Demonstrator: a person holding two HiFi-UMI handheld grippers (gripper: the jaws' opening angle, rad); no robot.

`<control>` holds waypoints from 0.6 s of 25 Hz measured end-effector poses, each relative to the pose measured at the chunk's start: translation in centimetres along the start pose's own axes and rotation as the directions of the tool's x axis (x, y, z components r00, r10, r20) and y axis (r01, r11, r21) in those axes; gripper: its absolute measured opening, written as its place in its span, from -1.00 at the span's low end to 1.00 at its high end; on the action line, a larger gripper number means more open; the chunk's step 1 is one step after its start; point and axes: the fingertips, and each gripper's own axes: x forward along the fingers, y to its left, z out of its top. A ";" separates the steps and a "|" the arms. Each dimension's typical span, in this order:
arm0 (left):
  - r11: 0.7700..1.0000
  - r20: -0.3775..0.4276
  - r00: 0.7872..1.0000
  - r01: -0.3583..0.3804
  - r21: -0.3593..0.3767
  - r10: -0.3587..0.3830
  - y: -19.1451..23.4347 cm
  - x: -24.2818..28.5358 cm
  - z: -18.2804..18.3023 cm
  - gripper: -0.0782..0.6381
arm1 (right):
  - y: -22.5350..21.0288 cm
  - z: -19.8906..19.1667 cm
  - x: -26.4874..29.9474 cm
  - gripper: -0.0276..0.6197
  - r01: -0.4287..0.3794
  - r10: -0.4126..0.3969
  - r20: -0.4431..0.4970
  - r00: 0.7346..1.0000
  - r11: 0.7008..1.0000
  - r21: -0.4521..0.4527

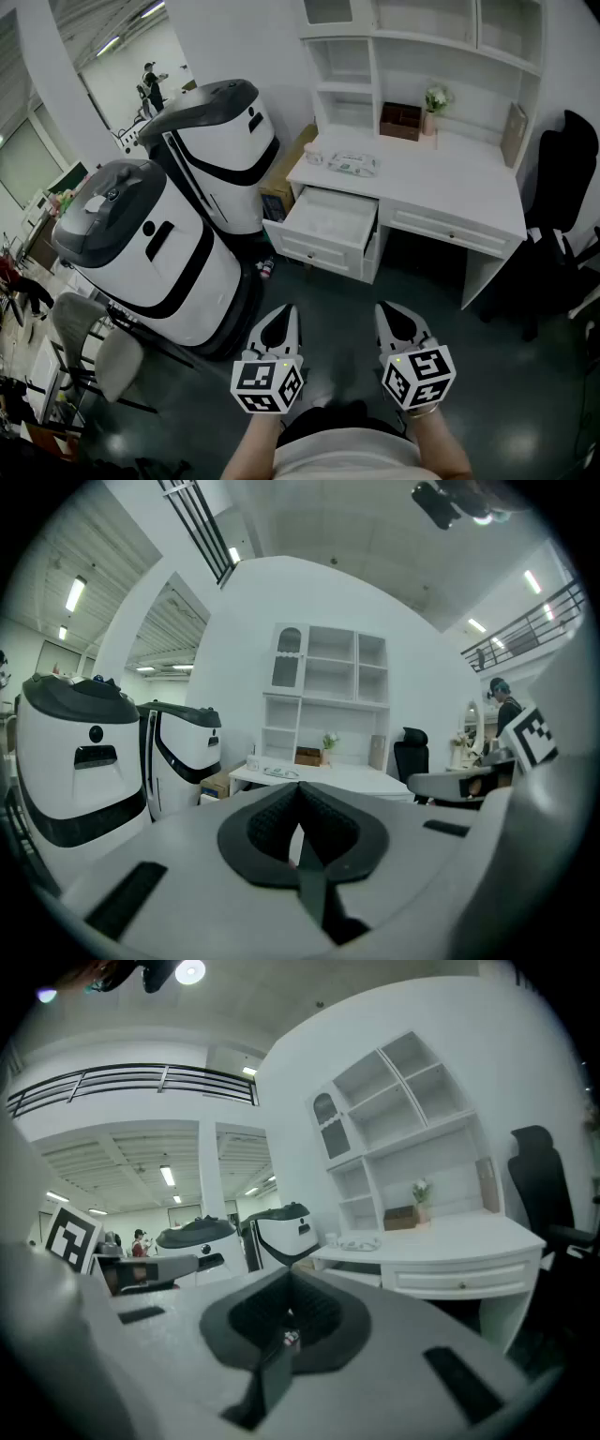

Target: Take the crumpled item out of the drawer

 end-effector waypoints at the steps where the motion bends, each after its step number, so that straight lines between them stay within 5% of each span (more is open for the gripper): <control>1: 1.000 0.001 1.000 0.000 -0.003 0.000 0.0 0.0 0.1 -0.81 | 0.1 0.2 0.0 -0.91 -0.006 0.006 0.006 1.000 1.000 -0.003; 15: 0.999 -0.003 0.999 -0.039 0.020 0.039 0.1 -0.5 -0.3 -0.81 | 1.2 2.8 -0.2 -0.84 -0.068 0.071 0.100 0.992 0.997 -0.031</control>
